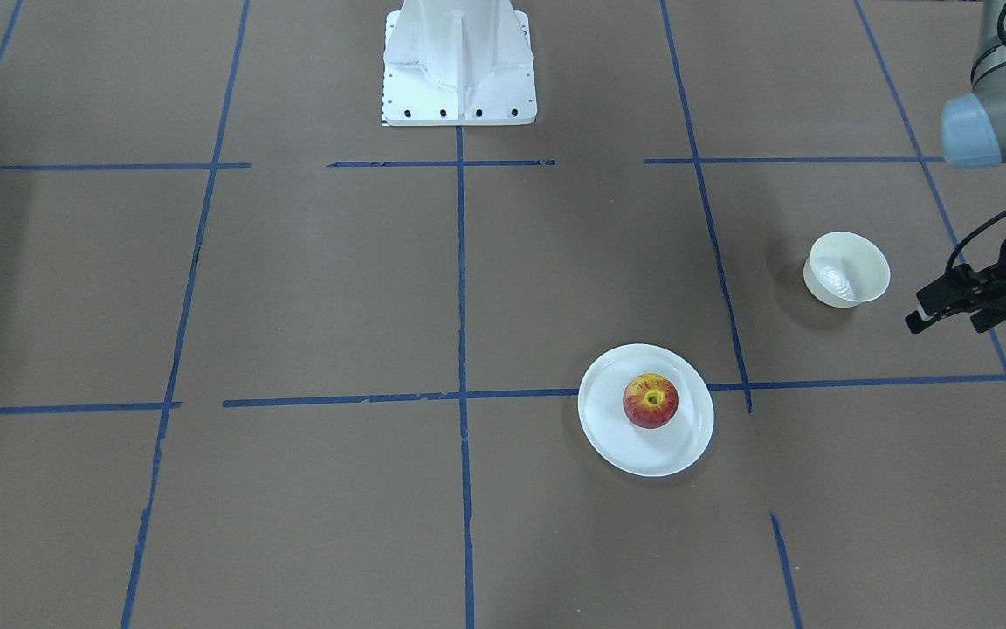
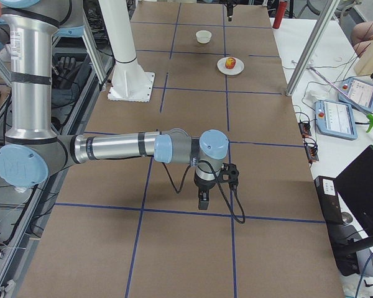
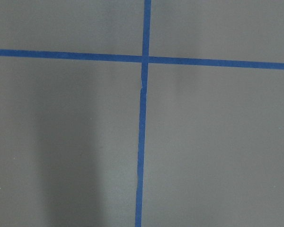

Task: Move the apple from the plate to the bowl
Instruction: 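Move the left gripper over the red apple on the white plate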

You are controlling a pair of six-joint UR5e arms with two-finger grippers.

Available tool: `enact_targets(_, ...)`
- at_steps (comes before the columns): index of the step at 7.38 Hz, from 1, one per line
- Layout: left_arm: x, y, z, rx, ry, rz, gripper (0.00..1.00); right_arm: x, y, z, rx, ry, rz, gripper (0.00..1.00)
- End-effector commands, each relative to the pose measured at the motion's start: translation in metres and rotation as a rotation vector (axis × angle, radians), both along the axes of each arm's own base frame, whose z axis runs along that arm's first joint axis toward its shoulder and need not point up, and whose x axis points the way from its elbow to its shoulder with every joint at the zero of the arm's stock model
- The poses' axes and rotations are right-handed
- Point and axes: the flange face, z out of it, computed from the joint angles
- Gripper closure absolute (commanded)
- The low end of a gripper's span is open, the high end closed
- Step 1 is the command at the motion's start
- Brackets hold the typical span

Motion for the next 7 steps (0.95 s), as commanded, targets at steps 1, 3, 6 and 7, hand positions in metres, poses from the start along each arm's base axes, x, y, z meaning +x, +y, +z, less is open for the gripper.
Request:
enact_targets(1, 0.039, -0.03, -0.021, -0.004, -0.032, -0.018, 0.0, 0.0, 0.0, 0.001, -0.001, 0.0, -0.001, 0.0)
enact_targets(3, 0.068, -0.052, -0.039, -0.048, -0.018, -0.056, 0.0, 0.0, 0.0, 0.0, 0.0, 0.0, 0.001, 0.0)
enact_targets(6, 0.124, -0.043, -0.076, -0.132, 0.033, -0.082, 0.0, 0.0, 0.0, 0.0, 0.0, 0.0, 0.001, 0.0)
enact_targets(7, 0.156, -0.029, -0.081, -0.154, 0.034, -0.054, 0.0, 0.0, 0.0, 0.0, 0.0, 0.0, 0.001, 0.0)
